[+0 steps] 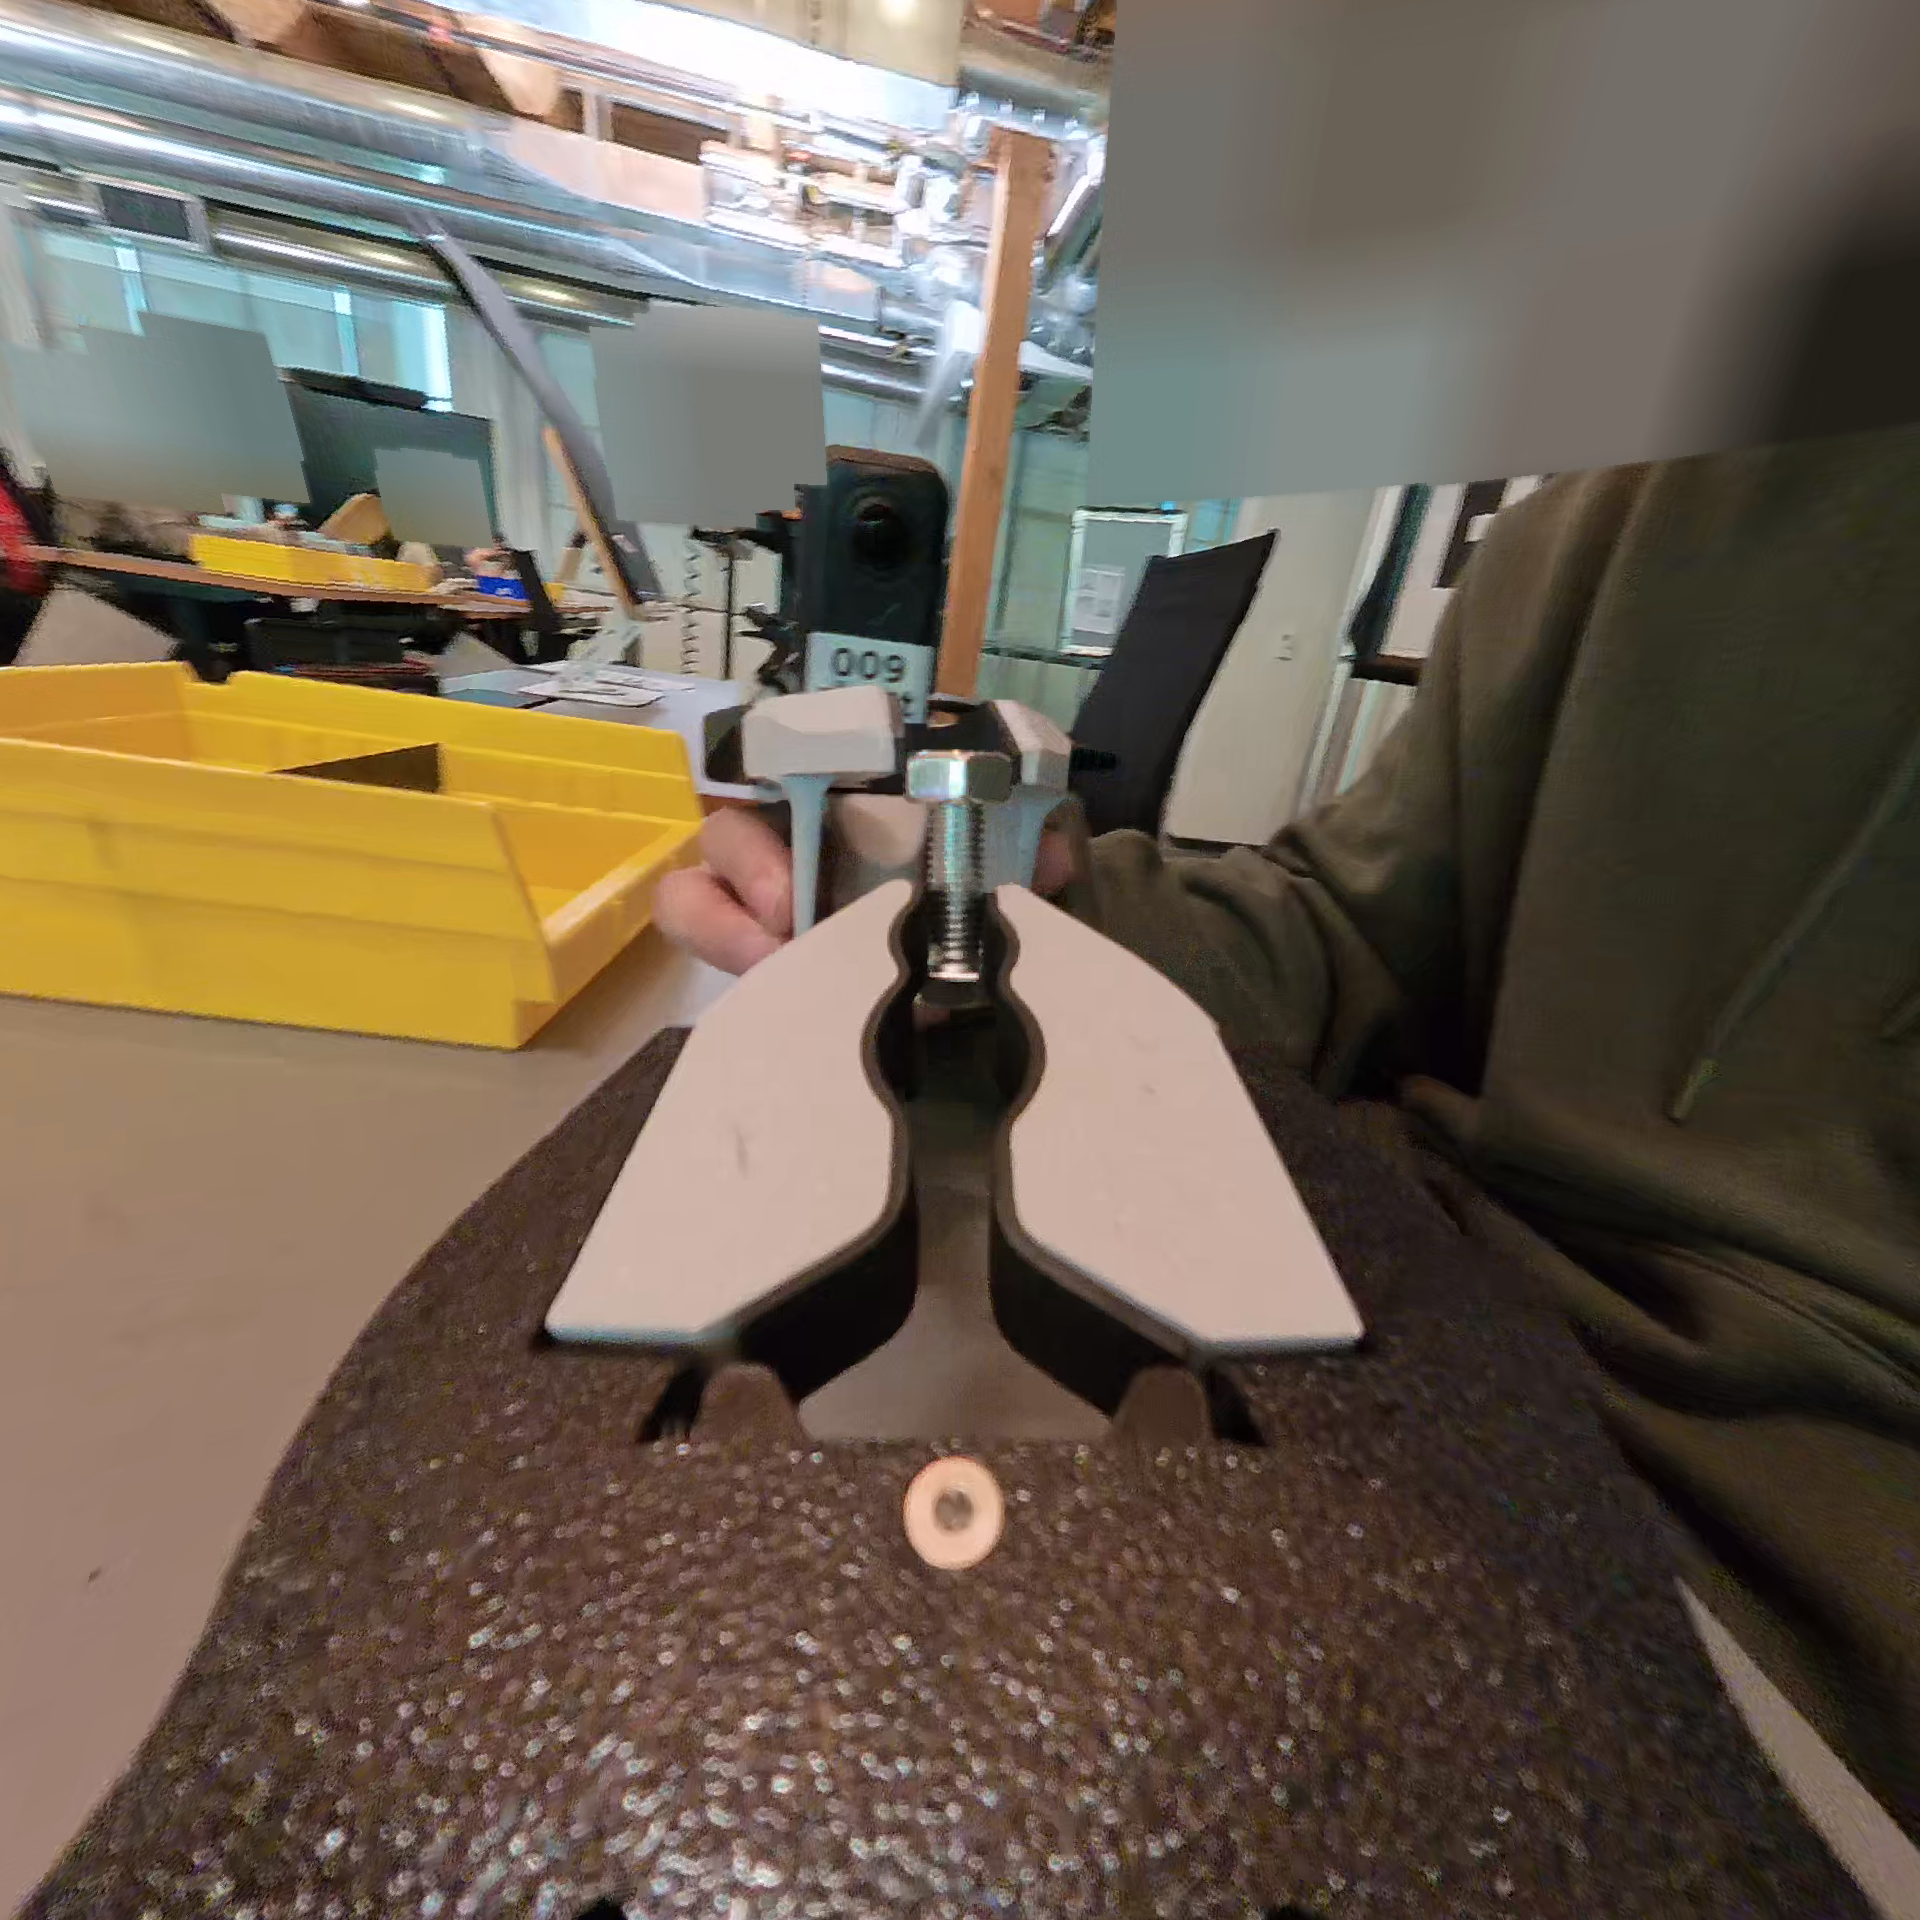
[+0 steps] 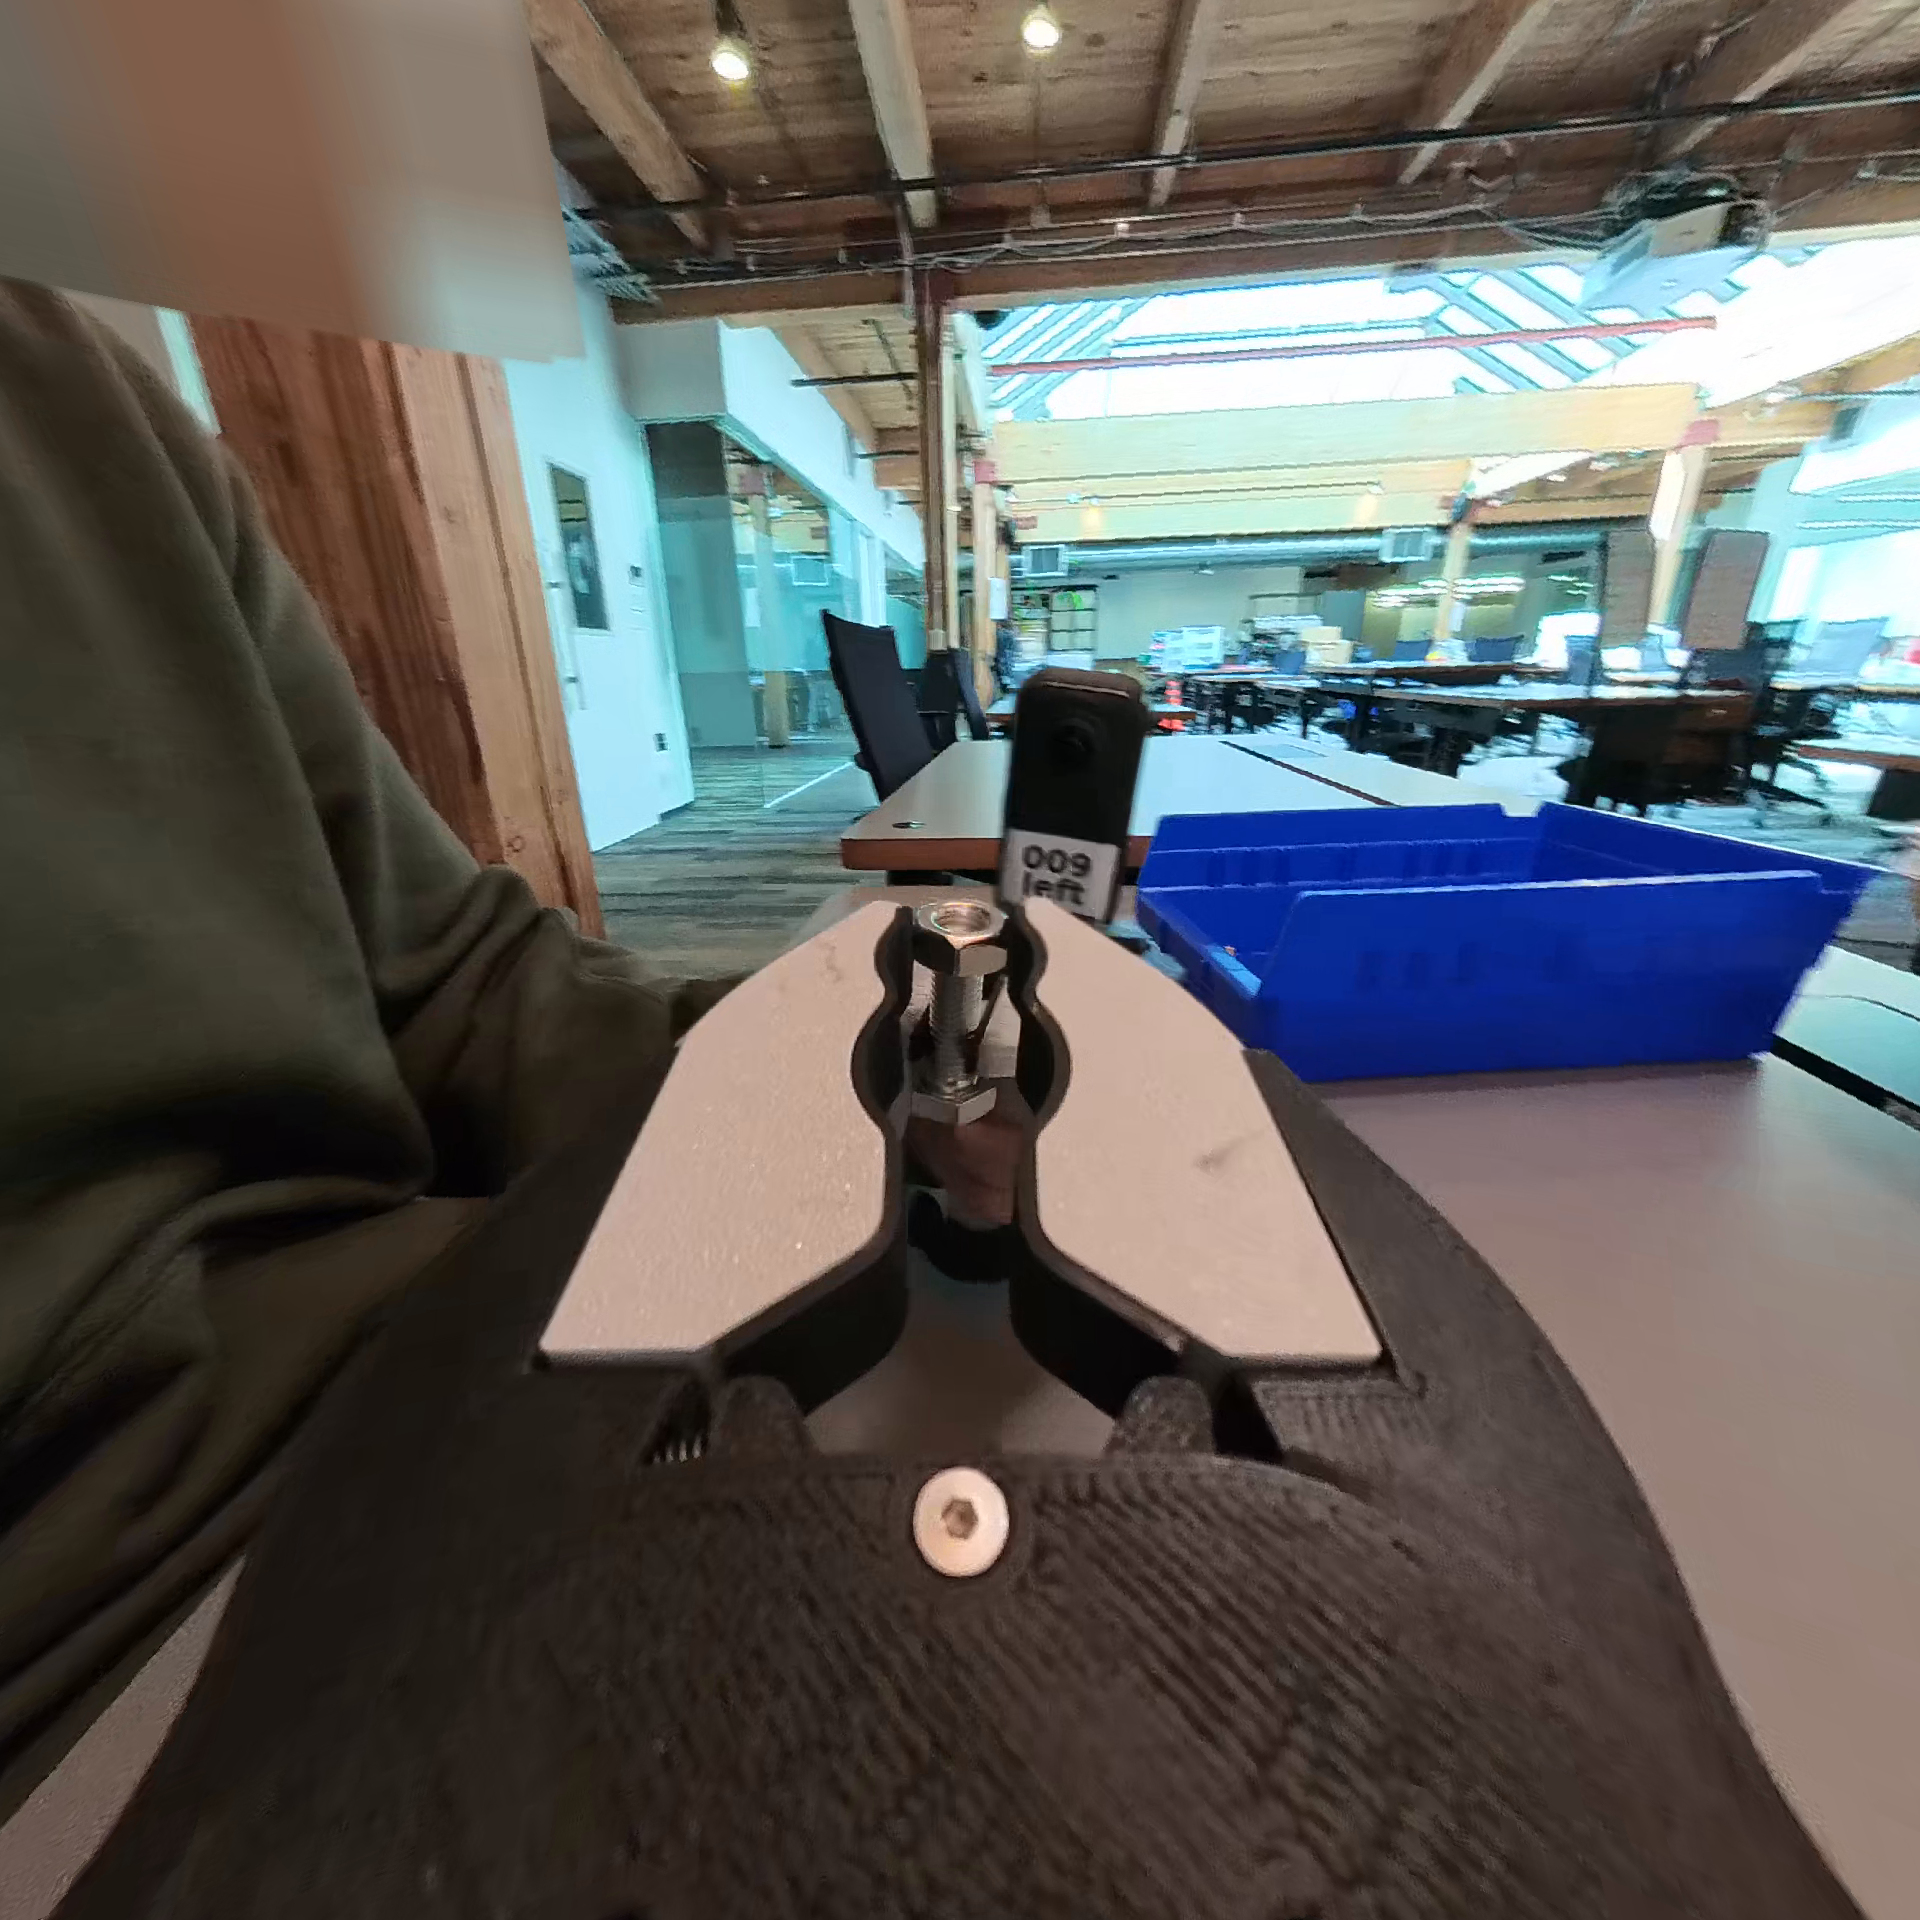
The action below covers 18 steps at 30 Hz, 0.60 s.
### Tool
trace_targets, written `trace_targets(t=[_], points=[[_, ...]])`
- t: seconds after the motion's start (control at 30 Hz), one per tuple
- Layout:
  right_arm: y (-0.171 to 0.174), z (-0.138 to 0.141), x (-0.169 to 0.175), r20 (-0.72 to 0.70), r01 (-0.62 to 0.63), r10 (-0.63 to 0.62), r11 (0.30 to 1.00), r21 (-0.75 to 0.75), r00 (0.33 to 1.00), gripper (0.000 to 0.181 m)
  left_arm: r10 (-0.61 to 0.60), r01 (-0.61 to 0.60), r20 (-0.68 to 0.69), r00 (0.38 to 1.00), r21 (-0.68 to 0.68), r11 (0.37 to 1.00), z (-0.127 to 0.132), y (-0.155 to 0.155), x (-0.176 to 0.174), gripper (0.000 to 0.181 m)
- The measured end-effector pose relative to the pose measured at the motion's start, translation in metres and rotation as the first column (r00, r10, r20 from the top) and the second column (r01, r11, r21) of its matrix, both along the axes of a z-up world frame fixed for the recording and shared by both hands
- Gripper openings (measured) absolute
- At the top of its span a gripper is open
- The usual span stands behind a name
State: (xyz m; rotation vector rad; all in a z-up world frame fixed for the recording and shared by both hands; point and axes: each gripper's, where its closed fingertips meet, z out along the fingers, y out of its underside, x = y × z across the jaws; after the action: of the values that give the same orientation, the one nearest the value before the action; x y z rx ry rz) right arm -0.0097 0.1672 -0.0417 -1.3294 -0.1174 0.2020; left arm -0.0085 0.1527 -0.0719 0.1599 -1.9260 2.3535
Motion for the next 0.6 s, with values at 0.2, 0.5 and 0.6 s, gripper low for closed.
trace_targets(t=[0.2, 0.5, 0.6], points=[[0.004, -0.014, 0.036, 0.001, 0.261, -0.262, 0.962, -0.075, 0.965, 0.035, 0.282, -0.289, 0.079, 0.956, 0.083, 0.954, -0.009, 0.008, 0.035, 0.009], [0.012, -0.028, 0.059, -0.042, 0.435, -0.447, 0.886, -0.157, 0.894, 0.027, 0.466, -0.517, 0.251, 0.849, 0.203, 0.832, -0.024, 0.012, 0.056, 0.009], [0.014, -0.031, 0.058, -0.023, 0.443, -0.453, 0.88, -0.173, 0.891, 0.019, 0.468, -0.519, 0.249, 0.848, 0.211, 0.828, -0.026, 0.013, 0.057, 0.009]])
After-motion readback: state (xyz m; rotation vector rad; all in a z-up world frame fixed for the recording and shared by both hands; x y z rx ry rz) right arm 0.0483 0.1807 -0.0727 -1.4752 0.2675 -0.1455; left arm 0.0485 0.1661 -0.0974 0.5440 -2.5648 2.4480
